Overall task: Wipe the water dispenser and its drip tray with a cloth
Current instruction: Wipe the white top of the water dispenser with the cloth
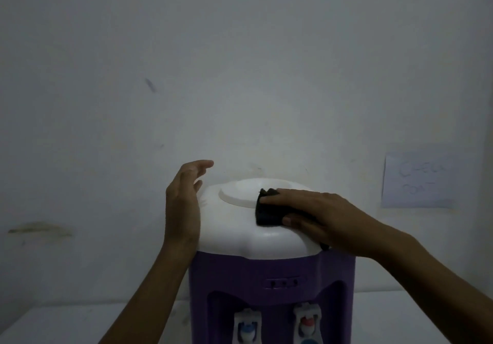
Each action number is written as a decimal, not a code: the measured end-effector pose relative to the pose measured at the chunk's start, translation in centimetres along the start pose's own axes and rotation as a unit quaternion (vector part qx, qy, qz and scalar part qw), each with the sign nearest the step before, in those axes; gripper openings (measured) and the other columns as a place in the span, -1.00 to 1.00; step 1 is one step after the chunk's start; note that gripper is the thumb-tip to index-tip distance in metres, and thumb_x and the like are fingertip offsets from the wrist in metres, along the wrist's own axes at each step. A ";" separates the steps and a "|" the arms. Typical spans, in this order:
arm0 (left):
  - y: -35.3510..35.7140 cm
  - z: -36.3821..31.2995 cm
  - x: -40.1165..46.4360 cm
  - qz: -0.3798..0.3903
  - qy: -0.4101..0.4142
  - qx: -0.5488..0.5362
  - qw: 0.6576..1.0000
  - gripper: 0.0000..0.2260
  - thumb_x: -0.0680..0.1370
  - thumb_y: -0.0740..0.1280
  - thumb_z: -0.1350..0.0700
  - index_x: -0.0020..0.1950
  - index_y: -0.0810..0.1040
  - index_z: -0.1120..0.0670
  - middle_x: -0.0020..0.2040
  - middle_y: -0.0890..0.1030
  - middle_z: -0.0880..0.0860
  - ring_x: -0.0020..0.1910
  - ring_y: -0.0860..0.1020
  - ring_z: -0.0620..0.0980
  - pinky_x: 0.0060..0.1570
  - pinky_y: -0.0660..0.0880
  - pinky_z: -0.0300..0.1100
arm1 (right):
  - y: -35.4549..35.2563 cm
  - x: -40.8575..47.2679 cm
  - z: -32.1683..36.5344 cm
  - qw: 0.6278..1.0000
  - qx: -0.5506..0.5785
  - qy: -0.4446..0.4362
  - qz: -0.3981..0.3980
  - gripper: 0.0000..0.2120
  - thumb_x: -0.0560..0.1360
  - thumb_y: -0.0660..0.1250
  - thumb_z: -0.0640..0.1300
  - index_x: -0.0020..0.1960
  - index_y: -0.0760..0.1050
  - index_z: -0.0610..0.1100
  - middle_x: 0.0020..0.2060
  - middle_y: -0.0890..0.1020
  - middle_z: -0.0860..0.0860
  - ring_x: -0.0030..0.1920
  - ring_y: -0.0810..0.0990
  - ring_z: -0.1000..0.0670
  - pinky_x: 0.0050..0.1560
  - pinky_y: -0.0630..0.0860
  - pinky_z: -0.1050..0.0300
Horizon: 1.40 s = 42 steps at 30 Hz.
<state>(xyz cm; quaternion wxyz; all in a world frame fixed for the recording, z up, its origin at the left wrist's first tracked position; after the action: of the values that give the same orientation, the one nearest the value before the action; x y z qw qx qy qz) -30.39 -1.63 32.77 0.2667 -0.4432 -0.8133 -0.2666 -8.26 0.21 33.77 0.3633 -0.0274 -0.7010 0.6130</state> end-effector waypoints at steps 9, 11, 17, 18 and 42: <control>-3.5 -0.5 0.0 -0.036 -0.031 -0.102 0.994 -0.73 0.59 0.09 0.05 0.03 0.58 0.02 0.10 0.62 -0.01 0.14 0.56 -0.07 0.11 0.51 -0.14 | 2.4 6.3 5.4 0.999 -0.034 0.001 0.001 -0.57 0.60 0.14 0.07 0.44 0.17 0.28 0.36 0.39 0.25 0.30 0.39 0.11 0.16 0.36 0.18; -4.5 -0.6 -0.1 -0.045 -0.023 -0.043 0.998 -0.73 0.63 0.07 0.13 0.06 0.57 0.05 0.09 0.60 -0.03 0.12 0.56 -0.10 0.11 0.52 -0.13 | 3.5 8.1 6.4 1.000 -0.028 0.004 0.014 -0.55 0.60 0.12 0.08 0.46 0.13 0.25 0.35 0.43 0.19 0.28 0.44 0.03 0.08 0.36 0.13; -6.3 -0.7 -0.5 -0.056 -0.020 0.018 0.998 -0.72 0.63 0.06 0.17 0.06 0.56 0.04 0.07 0.60 -0.08 0.10 0.55 -0.12 0.01 0.51 -0.21 | 5.1 9.7 10.7 0.992 -0.067 -0.108 0.024 -0.65 0.60 0.18 -0.01 0.38 0.38 0.08 0.30 0.50 0.12 0.24 0.49 0.02 -0.01 0.35 0.17; -6.5 -0.7 -0.6 -0.055 -0.021 0.024 0.998 -0.72 0.63 0.05 0.17 0.07 0.56 0.05 0.07 0.60 -0.07 0.10 0.55 -0.11 0.01 0.52 -0.21 | 5.2 9.4 11.1 0.987 -0.082 -0.135 0.021 -0.65 0.59 0.20 -0.02 0.37 0.40 0.07 0.30 0.50 0.10 0.25 0.48 0.01 0.03 0.38 0.15; -1.7 -3.3 -4.6 0.123 0.092 0.141 0.978 -0.80 0.48 0.16 0.01 0.01 0.53 -0.07 0.05 0.52 -0.25 0.03 0.46 -0.38 -0.20 0.41 -0.56 | 0.7 -1.1 -0.8 0.988 0.029 0.118 -0.100 -0.64 0.55 0.15 0.17 0.34 0.33 0.27 0.18 0.43 0.35 0.17 0.36 0.19 0.21 0.36 0.10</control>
<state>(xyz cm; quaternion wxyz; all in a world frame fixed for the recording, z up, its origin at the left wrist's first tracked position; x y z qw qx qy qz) -29.08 -7.30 31.70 0.4315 -0.4712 -0.7538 -0.1538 -7.30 0.52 32.57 0.5035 -0.0189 -0.6343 0.5863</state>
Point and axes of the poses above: each hand's wrist, its own x-axis towards the middle knuckle, its own y-axis out of the palm, z = x × y, the point moved 5 cm from there along x, towards the middle knuckle
